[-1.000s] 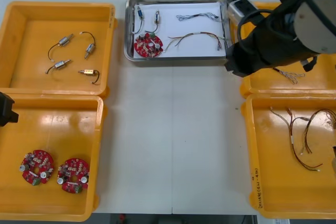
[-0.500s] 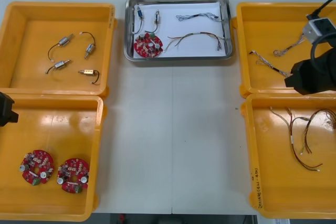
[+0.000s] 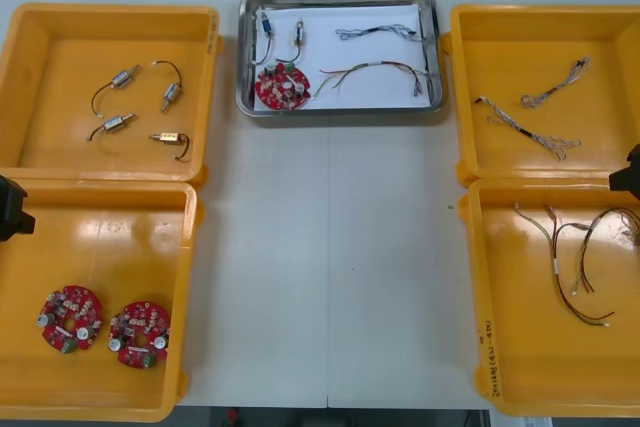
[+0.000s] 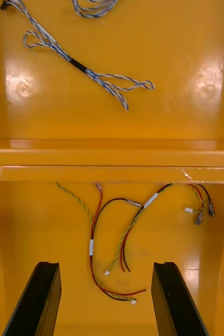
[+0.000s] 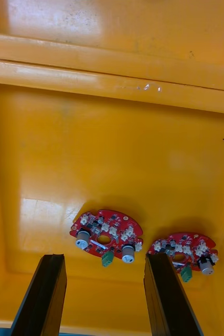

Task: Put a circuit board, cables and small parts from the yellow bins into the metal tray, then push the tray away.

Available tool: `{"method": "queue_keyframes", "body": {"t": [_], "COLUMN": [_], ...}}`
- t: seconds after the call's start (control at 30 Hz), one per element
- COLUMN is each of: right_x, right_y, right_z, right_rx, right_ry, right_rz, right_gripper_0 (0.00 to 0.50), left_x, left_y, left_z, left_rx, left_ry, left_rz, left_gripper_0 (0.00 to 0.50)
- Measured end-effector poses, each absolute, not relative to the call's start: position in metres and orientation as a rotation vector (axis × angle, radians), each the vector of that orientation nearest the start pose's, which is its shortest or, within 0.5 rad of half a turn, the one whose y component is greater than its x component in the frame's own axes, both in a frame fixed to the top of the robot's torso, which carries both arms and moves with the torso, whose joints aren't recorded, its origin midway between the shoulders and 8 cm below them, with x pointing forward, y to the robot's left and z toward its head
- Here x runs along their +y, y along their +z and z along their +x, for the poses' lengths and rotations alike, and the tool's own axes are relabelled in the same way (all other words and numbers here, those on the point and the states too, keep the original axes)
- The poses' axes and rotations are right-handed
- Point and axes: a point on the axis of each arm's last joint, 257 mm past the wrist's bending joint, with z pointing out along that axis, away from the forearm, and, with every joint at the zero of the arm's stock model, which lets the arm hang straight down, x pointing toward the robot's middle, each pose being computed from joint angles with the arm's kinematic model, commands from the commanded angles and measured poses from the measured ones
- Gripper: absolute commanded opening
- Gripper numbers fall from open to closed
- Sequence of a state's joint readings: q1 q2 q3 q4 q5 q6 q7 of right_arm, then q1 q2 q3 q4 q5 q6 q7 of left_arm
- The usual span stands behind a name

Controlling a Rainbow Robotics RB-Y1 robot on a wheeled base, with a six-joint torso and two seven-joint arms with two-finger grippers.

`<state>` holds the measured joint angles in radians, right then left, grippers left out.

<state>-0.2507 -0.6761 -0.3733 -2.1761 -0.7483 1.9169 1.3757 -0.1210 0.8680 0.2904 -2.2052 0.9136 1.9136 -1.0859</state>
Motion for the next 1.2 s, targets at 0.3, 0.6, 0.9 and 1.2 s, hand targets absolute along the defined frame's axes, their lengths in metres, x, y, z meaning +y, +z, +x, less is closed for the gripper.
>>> {"method": "queue_keyframes", "body": {"t": [0.3, 0.6, 0.9, 1.2], "right_x": [-0.386, -0.386, -0.386, -0.386], "right_y": [-0.149, -0.15, -0.149, -0.15], "right_z": [0.4, 0.401, 0.4, 0.4], "right_rx": [2.582, 2.58, 2.58, 2.581], "right_ry": [-0.009, -0.005, -0.005, -0.005], "right_rz": [0.085, 0.092, 0.093, 0.094], "right_gripper_0": [0.5, 0.5, 0.5, 0.5], "left_x": [0.382, 0.382, 0.382, 0.382], "left_y": [-0.169, -0.169, -0.169, -0.169], "left_z": [0.355, 0.355, 0.355, 0.355], "left_rx": [2.731, 2.731, 2.731, 2.731], "left_ry": [0.02, 0.02, 0.02, 0.02], "left_rz": [-0.202, -0.202, -0.202, -0.202], "left_gripper_0": [0.433, 0.433, 0.433, 0.433]}}
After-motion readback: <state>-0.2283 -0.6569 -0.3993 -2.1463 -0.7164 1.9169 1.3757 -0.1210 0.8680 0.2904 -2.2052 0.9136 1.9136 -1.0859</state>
